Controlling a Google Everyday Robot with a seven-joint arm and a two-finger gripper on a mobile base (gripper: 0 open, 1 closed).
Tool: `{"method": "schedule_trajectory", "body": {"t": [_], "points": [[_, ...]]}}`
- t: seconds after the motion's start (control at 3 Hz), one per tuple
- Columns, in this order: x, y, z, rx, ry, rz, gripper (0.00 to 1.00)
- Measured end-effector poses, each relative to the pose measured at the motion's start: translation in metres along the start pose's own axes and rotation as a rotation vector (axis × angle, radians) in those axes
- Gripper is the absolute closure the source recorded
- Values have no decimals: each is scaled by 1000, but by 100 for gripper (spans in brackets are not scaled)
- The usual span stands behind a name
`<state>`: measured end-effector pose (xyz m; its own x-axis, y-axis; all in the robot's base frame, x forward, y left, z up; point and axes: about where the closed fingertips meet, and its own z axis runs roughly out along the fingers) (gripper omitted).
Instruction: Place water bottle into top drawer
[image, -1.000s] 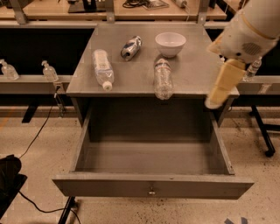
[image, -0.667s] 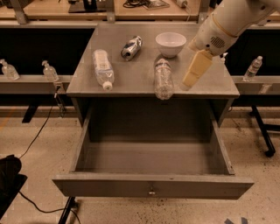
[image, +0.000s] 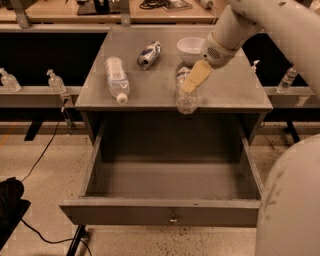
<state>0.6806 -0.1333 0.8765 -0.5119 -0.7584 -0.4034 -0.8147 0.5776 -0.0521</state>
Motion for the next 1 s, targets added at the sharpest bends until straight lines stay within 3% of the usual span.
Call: {"method": "schedule_trajectory", "body": {"t": [0.33,0.67,1.0], "points": [[-5,2,38,27,38,204,0],[-11,11,59,24,67,300,0],[-19,16,69,25,86,292,18]]}}
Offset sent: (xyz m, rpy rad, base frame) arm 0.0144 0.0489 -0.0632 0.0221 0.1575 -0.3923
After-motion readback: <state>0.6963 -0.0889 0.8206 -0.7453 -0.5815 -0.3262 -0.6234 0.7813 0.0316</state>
